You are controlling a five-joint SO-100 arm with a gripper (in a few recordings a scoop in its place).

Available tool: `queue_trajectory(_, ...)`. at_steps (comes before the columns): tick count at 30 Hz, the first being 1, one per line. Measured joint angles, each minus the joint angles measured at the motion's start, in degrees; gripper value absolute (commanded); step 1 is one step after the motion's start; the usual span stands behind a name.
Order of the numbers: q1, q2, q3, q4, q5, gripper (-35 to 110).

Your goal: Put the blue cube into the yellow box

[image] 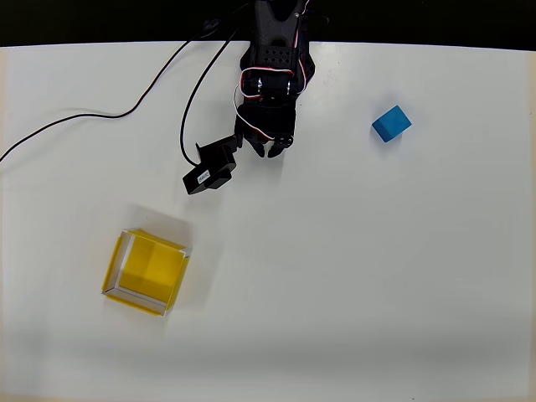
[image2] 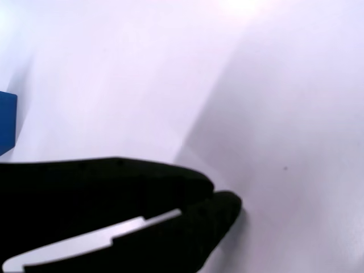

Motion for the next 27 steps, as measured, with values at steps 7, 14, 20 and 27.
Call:
queue_trajectory(7,-0.1,0.0,0.0,0.0,0.9,0)
queue_trajectory(14,-0.1,0.0,0.0,0.0,0.7,0)
queue_trajectory(20,0.2,0.0,0.0,0.0,-0.7,2)
queue_trajectory(27,-1.3,-0.1,0.0,-2.2,-2.2,13)
